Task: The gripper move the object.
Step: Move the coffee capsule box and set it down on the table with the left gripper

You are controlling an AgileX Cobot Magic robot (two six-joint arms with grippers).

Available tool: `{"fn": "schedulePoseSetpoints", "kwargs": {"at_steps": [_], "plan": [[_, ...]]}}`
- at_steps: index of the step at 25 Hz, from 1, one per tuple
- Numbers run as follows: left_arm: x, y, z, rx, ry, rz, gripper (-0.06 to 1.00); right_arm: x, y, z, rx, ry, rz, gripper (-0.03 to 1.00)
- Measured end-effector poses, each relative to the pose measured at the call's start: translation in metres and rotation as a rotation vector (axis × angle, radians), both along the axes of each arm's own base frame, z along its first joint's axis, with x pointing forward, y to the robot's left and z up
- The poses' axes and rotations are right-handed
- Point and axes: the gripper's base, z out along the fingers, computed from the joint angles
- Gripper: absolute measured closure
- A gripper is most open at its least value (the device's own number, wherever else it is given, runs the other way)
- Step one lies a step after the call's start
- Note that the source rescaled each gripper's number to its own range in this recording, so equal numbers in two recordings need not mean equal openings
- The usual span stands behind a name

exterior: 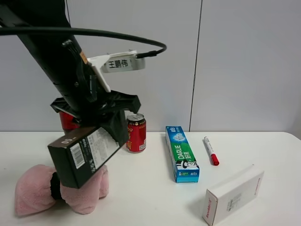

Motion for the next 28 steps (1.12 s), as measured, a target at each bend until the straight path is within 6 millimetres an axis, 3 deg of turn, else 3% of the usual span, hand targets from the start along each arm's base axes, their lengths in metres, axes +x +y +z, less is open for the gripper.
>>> {"fn": "schedulePoseSetpoints", "kwargs": {"at_steps": [9,18,22,28], "plan": [[0.010,0.091,0.021,0.086,-0.033,0.229,0.93,0.000,0.000,0.000,0.000,0.000,0.000,-0.03],[0.038,0.169,0.027,0.132,-0.178,0.364,0.93,0.000,0.000,0.000,0.000,0.000,0.000,-0.03],[0.049,0.196,0.016,0.179,-0.187,0.356,0.93,0.000,0.000,0.000,0.000,0.000,0.000,-0.03],[0.070,0.208,-0.016,0.185,-0.180,0.323,0.93,0.000,0.000,0.000,0.000,0.000,0.000,-0.03]]}}
